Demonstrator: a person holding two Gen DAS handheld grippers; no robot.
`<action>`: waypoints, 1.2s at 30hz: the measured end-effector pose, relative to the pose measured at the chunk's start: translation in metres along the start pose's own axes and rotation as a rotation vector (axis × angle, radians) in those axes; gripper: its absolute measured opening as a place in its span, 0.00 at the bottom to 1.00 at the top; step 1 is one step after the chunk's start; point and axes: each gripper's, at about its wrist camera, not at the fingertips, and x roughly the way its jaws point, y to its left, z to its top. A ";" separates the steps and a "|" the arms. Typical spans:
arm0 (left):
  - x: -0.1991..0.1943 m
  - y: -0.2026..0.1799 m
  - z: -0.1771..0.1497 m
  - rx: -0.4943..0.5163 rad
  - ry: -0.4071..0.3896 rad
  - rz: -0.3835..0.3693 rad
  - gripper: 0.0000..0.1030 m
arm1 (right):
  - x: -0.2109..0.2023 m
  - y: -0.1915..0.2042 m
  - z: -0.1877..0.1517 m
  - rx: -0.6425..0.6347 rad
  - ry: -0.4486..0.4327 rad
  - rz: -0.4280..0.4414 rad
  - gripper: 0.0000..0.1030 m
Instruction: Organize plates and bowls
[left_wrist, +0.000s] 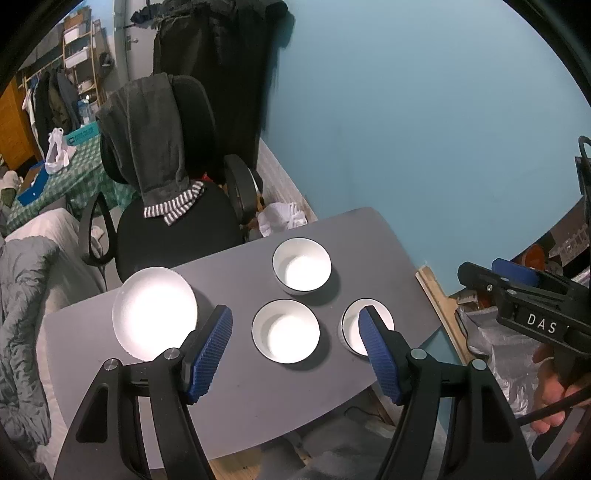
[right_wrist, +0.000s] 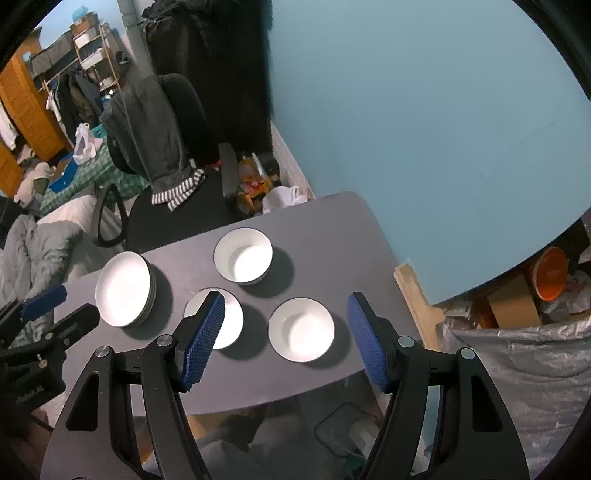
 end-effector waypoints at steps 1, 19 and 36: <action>0.002 0.000 0.001 -0.002 0.004 0.000 0.70 | 0.003 -0.001 0.001 0.001 0.006 0.000 0.66; 0.049 0.005 0.013 -0.053 0.088 0.049 0.70 | 0.060 -0.008 0.024 -0.038 0.090 0.100 0.66; 0.121 0.042 -0.012 -0.207 0.190 0.086 0.70 | 0.169 0.009 0.015 -0.154 0.288 0.247 0.66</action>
